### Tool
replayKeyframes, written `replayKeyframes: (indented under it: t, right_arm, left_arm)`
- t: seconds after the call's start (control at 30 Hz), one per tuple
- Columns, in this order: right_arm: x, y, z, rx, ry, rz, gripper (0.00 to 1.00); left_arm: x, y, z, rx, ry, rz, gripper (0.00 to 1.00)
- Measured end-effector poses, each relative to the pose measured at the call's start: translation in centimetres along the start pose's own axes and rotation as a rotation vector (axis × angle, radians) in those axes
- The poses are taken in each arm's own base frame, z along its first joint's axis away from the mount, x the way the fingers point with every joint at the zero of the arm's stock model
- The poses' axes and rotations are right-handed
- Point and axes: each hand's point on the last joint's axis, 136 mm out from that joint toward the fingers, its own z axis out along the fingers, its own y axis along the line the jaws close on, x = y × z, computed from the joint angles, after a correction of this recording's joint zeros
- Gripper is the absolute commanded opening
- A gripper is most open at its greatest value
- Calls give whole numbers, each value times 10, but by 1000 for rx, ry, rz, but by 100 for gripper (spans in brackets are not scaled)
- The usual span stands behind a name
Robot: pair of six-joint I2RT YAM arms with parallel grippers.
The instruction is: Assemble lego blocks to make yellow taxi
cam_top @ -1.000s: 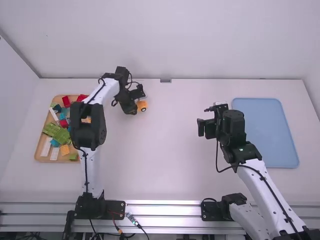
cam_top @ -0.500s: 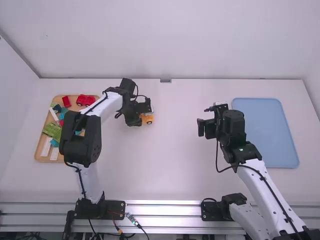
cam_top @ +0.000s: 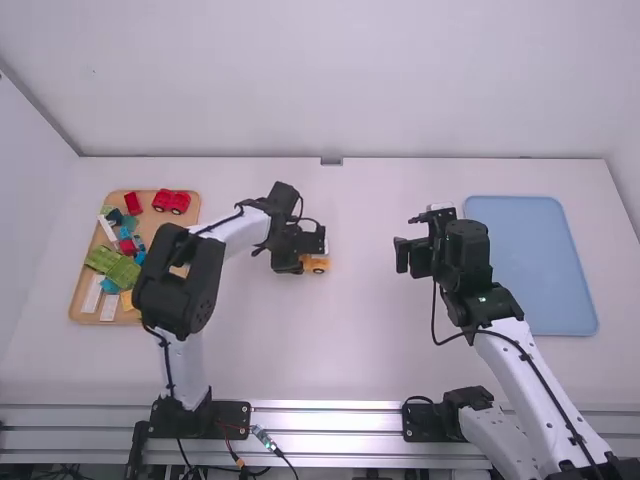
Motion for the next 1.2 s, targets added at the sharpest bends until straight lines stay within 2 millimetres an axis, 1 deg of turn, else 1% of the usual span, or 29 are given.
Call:
replayKeyframes:
  t: [0.1, 0.27, 0.33, 0.5, 0.57, 0.73, 1.0, 1.1, 1.13, 1.2]
  right_arm:
    - [0, 1, 0, -7, -1, -5, 99]
    - [0, 2, 0, -10, -1, -5, 99]
    - [0, 2, 0, -12, 0, -3, 99]
    - [0, 2, 0, -13, 0, -5, 99]
    - [0, 3, 0, -17, 0, -3, 99]
    - [0, 4, 0, -22, 0, -6, 99]
    - [0, 4, 0, -23, -1, -4, 99]
    - [0, 4, 0, -24, 0, -3, 99]
    - [0, 4, 0, -23, -1, -1, 99]
    - [0, 4, 0, -23, -1, -7, 99]
  left_arm:
    - [0, -5, 6, 4, -18, 0, 23]
    - [0, -9, 8, 16, -26, -2, 24]
    - [0, -8, 8, 14, -27, -5, 27]
    - [0, -8, 8, 14, -27, -5, 39]
    - [0, -8, 8, 12, -27, -14, 49]
    - [2, -2, 8, -14, -13, -48, 58]
    - [1, 1, 8, -28, -17, -65, 73]
    - [2, 1, 12, -41, -23, -62, 79]
    - [3, 0, 14, -42, -29, -65, 83]
    - [1, 1, 15, -51, -42, -60, 95]
